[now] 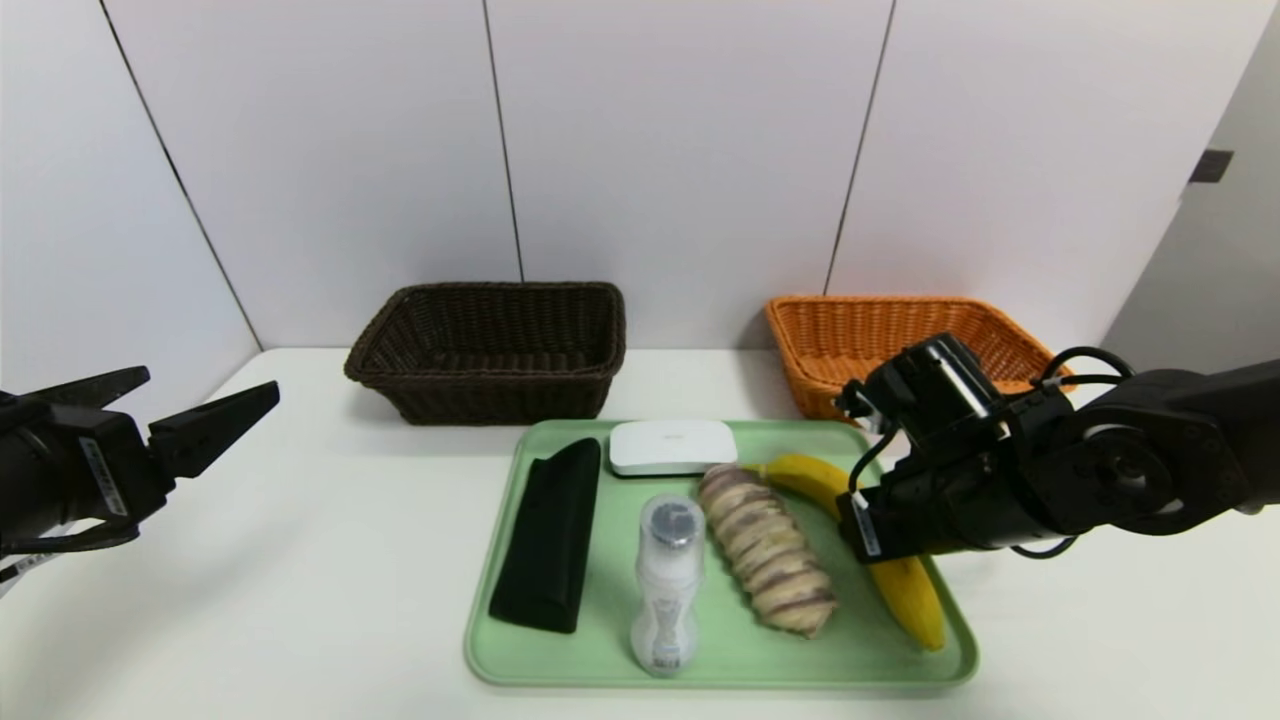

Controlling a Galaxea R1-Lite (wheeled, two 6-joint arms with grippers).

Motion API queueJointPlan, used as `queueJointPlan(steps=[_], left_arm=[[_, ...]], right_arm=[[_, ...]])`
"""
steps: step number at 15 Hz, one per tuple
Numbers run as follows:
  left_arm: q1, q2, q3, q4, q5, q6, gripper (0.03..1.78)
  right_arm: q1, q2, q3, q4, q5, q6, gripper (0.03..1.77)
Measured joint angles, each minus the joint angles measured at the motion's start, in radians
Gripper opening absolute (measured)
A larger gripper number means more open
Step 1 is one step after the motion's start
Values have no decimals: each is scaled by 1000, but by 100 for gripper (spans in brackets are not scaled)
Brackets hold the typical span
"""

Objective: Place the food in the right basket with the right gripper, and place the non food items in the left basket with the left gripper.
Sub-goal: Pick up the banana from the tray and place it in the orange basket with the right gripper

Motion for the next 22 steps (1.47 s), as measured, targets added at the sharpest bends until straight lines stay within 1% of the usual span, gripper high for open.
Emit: queueJointPlan(steps=[7,10,14,17,19,21,22], left_arm=[[0,-1,0,0,0,0,169],[0,-2,0,0,-1,0,169],[0,-2,0,1,-1,0,169],[0,-4,1,1,-1,0,169],[0,-10,7,11,-2,0,169],[0,-18,11,22,-2,0,169],[0,-22,13,22,-3,0,169]], right_arm=[[-7,-10,23,-80,-1,-9,48],[-30,-39,16,-106,-11,-63,48],[-44,-98,-26,-109,-12,-76,48],[-54,-133,-71,-109,-15,-110,48],[-60,-150,-96,-116,-15,-119,48],[-70,-160,-114,-177,-13,-139,48],[-82,-164,-117,-213,-13,-170,48]])
